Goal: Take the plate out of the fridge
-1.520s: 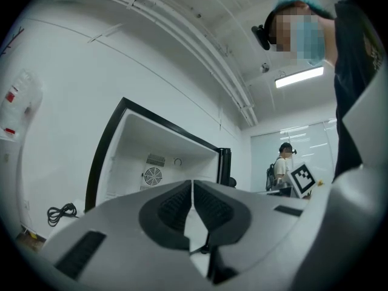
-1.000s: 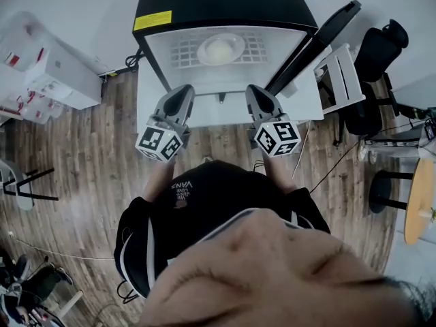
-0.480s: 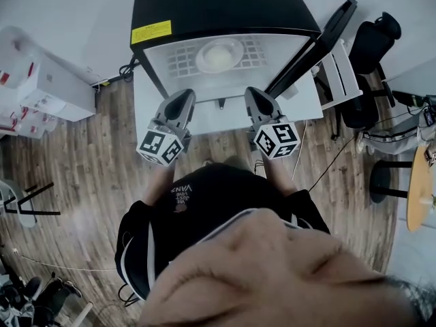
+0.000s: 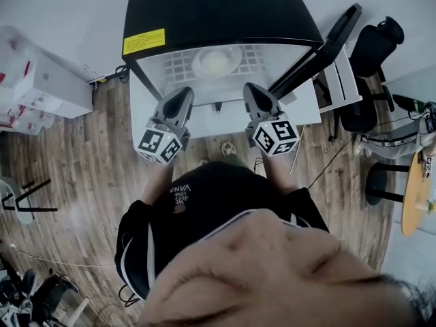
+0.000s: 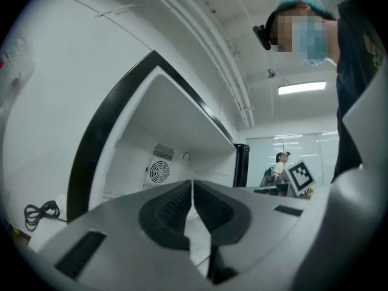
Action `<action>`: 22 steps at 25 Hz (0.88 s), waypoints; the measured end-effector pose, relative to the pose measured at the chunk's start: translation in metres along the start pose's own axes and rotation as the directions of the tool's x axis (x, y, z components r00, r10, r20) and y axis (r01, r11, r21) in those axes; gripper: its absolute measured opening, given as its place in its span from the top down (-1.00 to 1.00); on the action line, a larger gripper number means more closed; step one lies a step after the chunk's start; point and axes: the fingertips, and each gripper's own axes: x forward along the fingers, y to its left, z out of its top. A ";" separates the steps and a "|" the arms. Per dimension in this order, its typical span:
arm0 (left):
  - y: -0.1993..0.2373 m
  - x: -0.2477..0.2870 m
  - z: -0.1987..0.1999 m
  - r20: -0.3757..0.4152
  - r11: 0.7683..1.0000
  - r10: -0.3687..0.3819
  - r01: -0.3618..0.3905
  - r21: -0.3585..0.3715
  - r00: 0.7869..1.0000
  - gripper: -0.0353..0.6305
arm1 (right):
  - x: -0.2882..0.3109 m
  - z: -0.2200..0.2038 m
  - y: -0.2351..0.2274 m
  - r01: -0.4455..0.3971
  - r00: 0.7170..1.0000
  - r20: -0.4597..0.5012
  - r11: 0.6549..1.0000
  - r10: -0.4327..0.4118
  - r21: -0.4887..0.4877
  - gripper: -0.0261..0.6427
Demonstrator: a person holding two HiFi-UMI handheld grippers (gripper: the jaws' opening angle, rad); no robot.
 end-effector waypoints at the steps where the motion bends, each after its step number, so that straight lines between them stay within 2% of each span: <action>1: 0.000 0.003 0.001 0.000 1.000 0.002 -0.002 0.002 1.000 0.83 | 0.002 0.002 -0.003 -0.004 1.000 0.000 1.000 0.004 -0.002 0.89; 12: 0.009 0.031 0.005 0.010 0.999 0.050 -0.050 0.001 0.999 0.83 | 0.028 0.016 -0.021 -0.068 0.998 0.015 0.998 0.068 -0.010 0.89; 22: 0.029 0.040 -0.001 0.011 0.985 0.156 -0.155 -0.070 0.988 0.83 | 0.050 0.018 -0.026 -0.137 0.991 0.003 0.990 0.137 -0.016 0.89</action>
